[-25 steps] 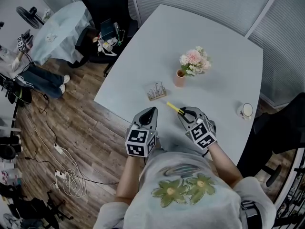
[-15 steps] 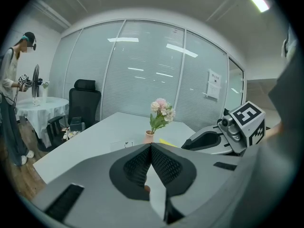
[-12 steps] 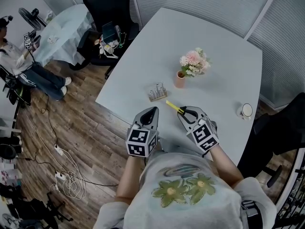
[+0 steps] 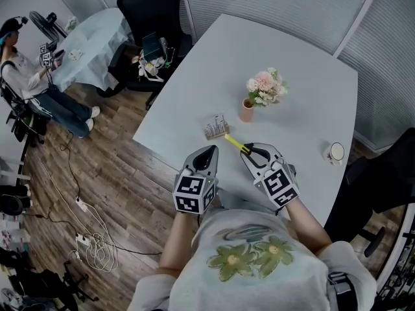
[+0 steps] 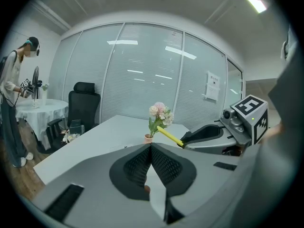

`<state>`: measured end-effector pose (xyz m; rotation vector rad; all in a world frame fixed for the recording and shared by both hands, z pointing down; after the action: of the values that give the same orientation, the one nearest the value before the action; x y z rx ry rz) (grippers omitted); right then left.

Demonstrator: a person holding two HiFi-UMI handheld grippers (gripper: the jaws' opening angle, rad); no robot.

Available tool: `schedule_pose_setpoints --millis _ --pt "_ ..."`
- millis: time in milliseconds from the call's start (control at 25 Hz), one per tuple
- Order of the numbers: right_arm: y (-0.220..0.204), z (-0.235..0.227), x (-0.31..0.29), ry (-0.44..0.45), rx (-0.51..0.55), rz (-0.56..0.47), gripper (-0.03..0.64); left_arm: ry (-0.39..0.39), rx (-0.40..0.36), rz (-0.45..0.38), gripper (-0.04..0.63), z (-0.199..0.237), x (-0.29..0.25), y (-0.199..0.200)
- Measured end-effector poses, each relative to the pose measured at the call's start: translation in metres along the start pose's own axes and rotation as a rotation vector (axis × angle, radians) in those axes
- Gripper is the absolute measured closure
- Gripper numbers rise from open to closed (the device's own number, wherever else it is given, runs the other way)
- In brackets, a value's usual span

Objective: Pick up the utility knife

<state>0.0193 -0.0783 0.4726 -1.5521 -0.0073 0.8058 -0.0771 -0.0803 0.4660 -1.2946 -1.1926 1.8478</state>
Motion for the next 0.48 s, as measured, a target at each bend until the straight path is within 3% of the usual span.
schedule_pose_setpoints --millis 480 --pt "0.028 -0.004 0.006 -0.016 0.032 -0.057 0.548 0.003 0.004 -0.026 0.592 -0.002 0.001 0.009"
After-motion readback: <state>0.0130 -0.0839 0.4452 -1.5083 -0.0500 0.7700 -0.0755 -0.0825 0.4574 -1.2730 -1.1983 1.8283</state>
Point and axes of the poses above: the fingertips, and each gripper's own axes: x backward along the fingers, z to its left, y out of its top, the point moved 2 cm from there along x, backward along the fingers, and after that the axes turned 7 degrees about y, right-handed, at the moved point
